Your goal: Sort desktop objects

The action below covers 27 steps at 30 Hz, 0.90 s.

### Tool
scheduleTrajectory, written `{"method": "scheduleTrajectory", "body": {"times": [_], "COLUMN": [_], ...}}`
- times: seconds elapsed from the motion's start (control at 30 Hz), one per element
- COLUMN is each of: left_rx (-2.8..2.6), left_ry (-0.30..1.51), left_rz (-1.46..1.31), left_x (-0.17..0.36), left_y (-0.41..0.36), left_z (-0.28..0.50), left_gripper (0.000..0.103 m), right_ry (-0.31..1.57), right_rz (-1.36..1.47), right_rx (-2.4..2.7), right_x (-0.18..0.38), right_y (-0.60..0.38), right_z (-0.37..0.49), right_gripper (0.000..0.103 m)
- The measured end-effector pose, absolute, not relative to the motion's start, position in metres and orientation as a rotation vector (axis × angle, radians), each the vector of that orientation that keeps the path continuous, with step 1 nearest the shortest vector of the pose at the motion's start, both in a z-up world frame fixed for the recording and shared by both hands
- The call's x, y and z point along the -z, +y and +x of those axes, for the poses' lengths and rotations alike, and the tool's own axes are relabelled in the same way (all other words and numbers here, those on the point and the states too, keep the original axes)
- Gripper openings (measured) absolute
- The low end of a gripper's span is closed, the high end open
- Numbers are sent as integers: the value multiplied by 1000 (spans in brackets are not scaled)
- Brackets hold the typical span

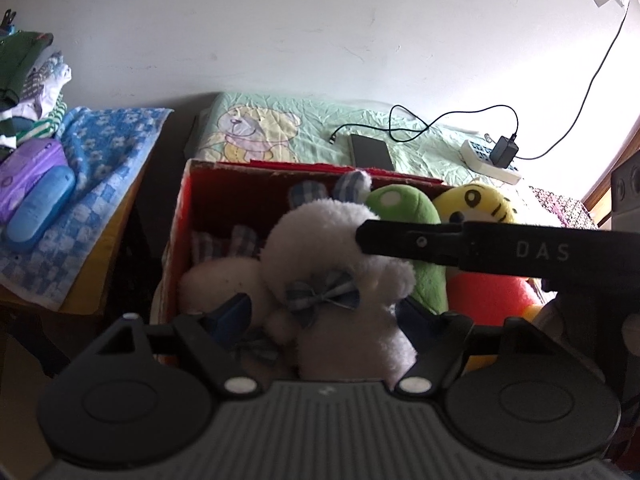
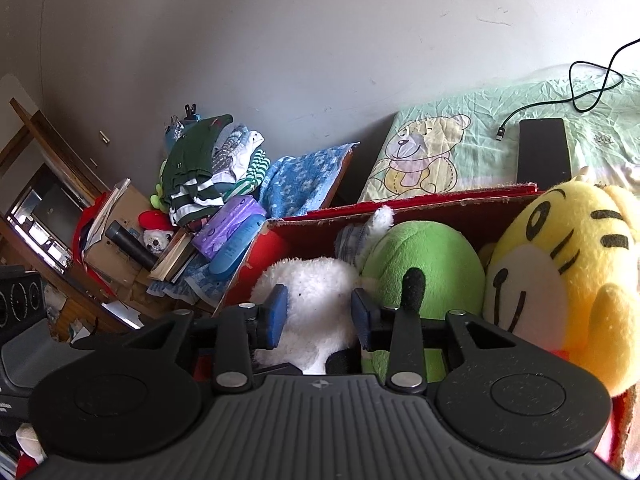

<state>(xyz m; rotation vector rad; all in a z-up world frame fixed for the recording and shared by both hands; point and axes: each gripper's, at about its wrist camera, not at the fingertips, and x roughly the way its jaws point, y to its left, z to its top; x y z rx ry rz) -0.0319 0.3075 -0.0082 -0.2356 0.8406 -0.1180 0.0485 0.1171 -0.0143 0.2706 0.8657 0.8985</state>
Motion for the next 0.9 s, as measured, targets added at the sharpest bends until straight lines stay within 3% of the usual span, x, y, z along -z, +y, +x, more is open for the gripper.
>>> {"method": "scheduleTrajectory", "body": {"times": [0.27, 0.9], "left_rx": [46, -70], "left_ry": [887, 907], "left_rz": [-211, -88], "left_x": [7, -1], "left_y": [296, 269], "left_z": [-29, -43], "left_gripper": [78, 90], "right_ry": [849, 821], "right_rz": [259, 261], "right_rx": [-895, -711], "right_x": [6, 6], "right_y": [113, 80], "right_z": [35, 2], "right_gripper": [37, 37]}}
